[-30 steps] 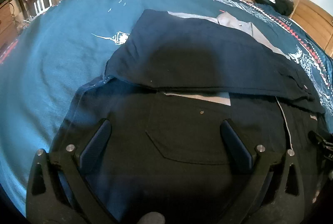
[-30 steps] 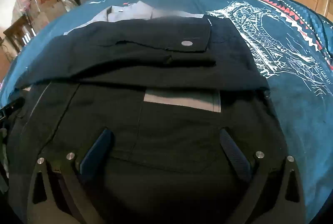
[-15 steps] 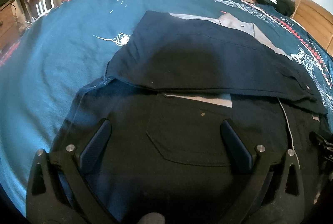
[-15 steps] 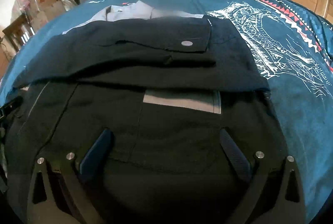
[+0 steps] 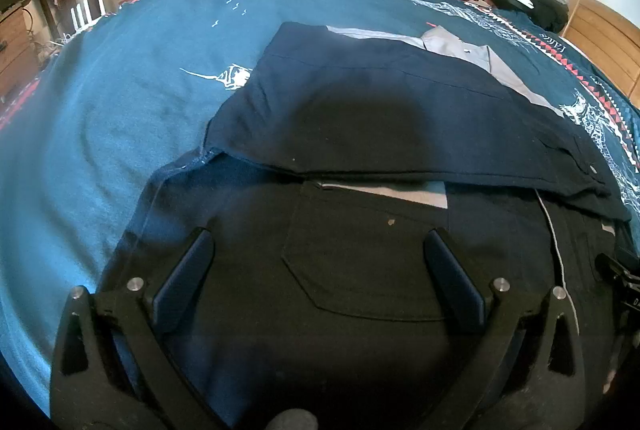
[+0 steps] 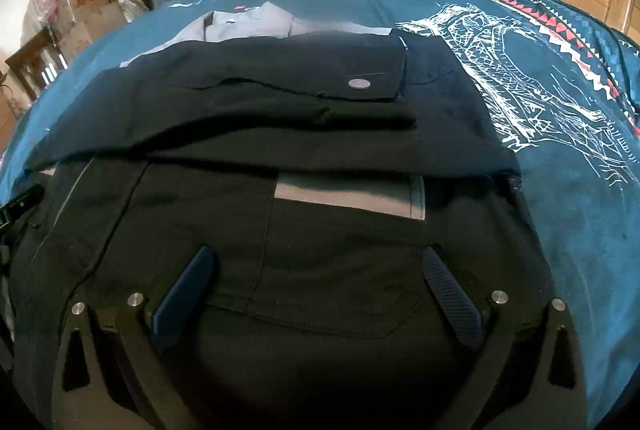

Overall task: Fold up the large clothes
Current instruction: 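Release the folded hem and hold both grippers above the jacket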

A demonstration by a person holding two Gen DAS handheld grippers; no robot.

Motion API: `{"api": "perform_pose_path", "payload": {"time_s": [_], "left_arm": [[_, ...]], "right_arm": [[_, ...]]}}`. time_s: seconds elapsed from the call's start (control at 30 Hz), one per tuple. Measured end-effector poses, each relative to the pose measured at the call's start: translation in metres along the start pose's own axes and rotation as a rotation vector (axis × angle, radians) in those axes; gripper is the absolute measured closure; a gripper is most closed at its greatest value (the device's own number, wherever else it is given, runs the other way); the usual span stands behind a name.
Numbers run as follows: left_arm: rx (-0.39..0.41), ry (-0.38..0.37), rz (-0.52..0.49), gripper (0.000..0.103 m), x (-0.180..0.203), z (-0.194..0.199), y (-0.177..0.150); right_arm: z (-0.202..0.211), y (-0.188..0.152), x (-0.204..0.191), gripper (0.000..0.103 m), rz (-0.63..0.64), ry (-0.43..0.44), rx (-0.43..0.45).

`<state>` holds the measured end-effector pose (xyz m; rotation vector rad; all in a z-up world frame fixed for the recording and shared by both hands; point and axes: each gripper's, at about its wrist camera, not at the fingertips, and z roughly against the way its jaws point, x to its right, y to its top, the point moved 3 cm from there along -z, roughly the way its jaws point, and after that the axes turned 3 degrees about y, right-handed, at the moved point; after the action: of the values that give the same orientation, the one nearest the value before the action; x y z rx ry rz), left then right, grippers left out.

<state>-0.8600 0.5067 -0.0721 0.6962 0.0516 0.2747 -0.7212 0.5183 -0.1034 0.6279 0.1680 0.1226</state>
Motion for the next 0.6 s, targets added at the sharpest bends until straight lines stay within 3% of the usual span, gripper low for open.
{"api": "perform_pose_path", "payload": {"time_s": [0.6], "left_arm": [[0.0,0.001,-0.002,0.0,0.0009,-0.0001,-0.0002]], "right_arm": [[-0.0006,0.0,0.0001,0.0,-0.003,-0.004,0.0]]}}
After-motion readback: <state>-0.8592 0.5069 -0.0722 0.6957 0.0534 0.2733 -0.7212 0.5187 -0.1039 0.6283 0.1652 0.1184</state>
